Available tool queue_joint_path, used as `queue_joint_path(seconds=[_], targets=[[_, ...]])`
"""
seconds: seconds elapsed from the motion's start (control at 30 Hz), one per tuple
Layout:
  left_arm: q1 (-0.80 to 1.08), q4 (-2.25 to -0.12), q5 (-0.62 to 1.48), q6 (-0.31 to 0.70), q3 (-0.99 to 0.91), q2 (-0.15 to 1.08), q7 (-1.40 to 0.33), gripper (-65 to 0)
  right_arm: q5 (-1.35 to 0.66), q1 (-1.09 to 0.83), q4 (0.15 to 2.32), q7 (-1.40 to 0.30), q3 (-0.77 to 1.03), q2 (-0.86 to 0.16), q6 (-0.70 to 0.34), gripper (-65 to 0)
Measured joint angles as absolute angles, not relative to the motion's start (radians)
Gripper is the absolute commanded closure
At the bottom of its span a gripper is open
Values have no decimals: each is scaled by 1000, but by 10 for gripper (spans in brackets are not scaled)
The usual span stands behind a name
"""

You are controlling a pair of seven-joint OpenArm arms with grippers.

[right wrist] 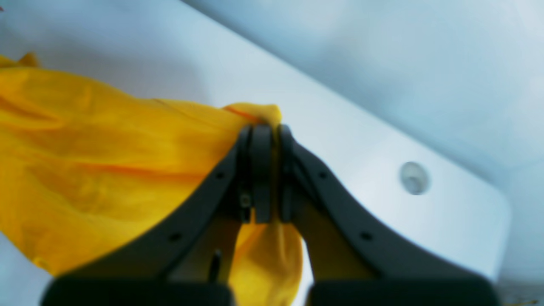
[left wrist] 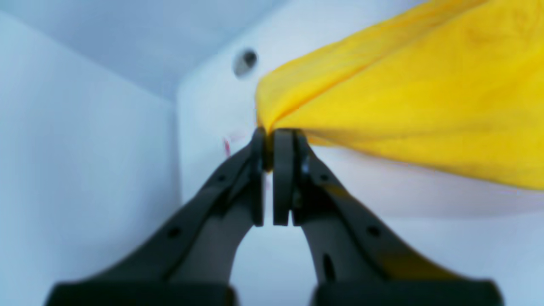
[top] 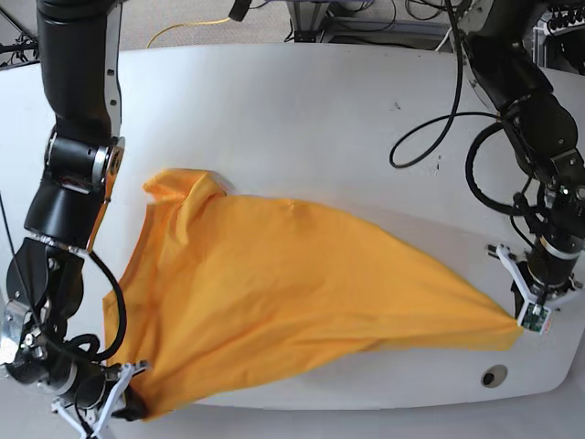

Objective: Fold the T-shirt properly
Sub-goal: 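Lift the shirt with both grippers and drag it across the table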

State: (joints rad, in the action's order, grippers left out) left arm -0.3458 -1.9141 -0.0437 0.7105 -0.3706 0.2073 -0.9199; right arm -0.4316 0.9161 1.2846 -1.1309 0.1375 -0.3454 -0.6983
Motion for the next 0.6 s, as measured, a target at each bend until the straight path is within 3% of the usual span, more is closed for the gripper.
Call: queue_joint_path(seconds=[0.37, 0.6], targets=[[-574, -1912, -52, 678, -315, 220, -923, 0, -450, 1179, 1279, -1192, 48, -414, -700, 0], [-524, -1914, -49, 670, -279, 224, -916, 0, -526, 1153, 1282, -1256, 49, -462, -700, 0]])
